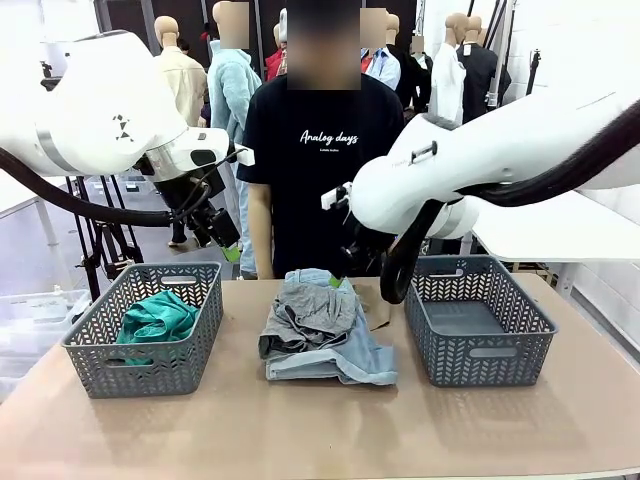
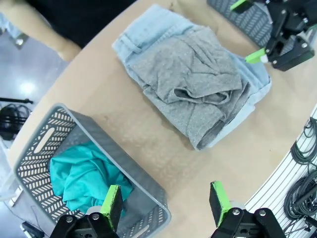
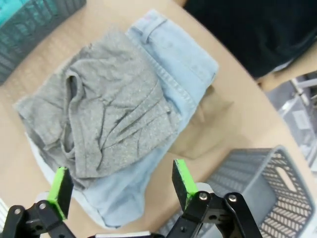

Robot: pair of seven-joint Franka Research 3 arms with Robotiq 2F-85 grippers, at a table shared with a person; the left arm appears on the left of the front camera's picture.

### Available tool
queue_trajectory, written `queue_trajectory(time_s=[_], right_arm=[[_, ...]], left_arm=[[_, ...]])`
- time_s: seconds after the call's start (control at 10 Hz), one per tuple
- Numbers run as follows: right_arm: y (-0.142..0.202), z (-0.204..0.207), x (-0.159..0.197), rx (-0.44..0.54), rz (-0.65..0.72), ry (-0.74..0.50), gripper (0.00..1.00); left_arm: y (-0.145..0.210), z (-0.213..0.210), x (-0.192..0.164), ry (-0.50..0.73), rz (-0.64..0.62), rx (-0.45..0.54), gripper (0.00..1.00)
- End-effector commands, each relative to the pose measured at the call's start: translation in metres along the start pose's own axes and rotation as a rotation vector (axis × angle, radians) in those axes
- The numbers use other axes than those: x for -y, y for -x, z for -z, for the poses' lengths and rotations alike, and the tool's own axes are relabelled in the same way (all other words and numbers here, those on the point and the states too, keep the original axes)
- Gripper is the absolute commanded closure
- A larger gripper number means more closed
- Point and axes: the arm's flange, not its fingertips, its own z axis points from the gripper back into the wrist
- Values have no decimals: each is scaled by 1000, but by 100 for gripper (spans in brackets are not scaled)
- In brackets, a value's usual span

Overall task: Sort the tops and bottoms.
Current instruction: Lift clothes from the center of the table with your right hand.

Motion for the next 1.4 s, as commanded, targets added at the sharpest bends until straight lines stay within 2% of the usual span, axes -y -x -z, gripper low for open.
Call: queue_trajectory(time_s=[0.0, 0.2, 0.3, 0.5, 0.7, 0.9, 1.3], right_arm=[[0, -15, -3, 31, 3, 18, 0], [0, -15, -3, 31, 3, 18, 0], [-2, -4, 0, 9, 0, 1, 0], [2, 22, -17, 18, -26, -48, 0], [-13, 50, -21, -25, -35, -65, 0], [-21, 70, -21, -84, -29, -29, 0], [-25, 96, -11, -72, -20, 15, 0]], left_arm=[[1, -2, -2, -5, 4, -4, 9], [1, -2, -2, -5, 4, -4, 9], [1, -2, -2, -5, 4, -4, 9], [1, -2, -2, -5, 4, -4, 9], [1, -2, -2, -5, 4, -4, 9], [1, -2, -2, -5, 4, -4, 9], [1, -2, -2, -5, 4, -4, 9]])
